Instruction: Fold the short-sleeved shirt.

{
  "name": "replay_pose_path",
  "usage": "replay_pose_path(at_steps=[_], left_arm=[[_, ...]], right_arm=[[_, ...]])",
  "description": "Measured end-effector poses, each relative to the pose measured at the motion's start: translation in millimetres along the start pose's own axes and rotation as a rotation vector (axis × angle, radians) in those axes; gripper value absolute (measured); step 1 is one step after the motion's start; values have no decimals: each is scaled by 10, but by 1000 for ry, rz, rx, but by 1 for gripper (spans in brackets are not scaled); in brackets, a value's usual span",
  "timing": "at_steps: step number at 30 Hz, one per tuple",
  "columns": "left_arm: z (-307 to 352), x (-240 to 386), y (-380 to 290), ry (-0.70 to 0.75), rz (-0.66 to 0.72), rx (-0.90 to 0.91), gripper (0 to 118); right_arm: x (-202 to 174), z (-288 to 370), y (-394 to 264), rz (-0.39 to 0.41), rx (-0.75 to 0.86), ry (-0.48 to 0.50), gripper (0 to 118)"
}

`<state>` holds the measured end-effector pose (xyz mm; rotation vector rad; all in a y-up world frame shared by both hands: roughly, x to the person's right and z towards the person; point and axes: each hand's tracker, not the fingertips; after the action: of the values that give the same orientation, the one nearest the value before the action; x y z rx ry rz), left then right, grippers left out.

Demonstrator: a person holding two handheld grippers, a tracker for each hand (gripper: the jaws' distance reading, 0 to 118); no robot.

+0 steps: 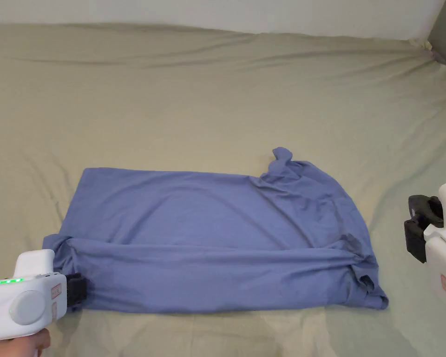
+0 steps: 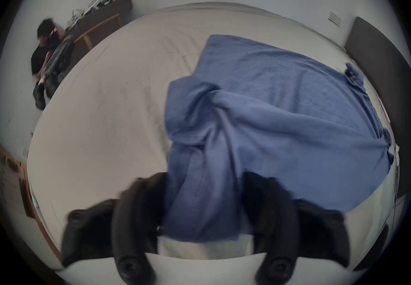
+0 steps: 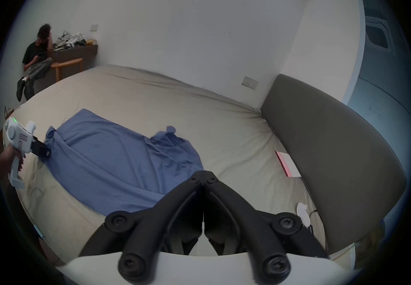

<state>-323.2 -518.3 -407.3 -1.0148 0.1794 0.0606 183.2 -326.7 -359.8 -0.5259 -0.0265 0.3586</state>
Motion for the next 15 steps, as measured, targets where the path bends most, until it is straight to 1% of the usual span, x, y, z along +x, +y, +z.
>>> replay_pose_path(at_steps=[1,2,3,4,5,6,8,9,11,15], left_arm=[[37,47,16,-12,-37,5,8],[82,107,28,13,-72,20,8],[130,111,30,5,-110,40,8],[188,152,34,-11,-112,50,8],[260,179,33,36,-124,76,8],[351,186,42,26,-126,113,8],[511,201,56,21,-106,159,8],[596,211,59,17,-108,179,8],[742,244,79,21,-120,197,8],[891,258,99,17,-125,217,8]], right_arm=[[29,-53,-24,-3,-22,-12,14],[57,-126,-64,-16,-45,-20,36],[80,-210,-109,-30,-86,-23,72],[93,-305,-157,-44,-141,3,107],[114,-424,-225,-59,-208,20,114],[130,-559,-320,-94,-282,71,114],[109,-793,-520,-155,-369,135,114],[85,-933,-631,-177,-422,146,114],[38,-1218,-829,-195,-513,162,114],[-30,-1730,-1173,-259,-643,173,114]])
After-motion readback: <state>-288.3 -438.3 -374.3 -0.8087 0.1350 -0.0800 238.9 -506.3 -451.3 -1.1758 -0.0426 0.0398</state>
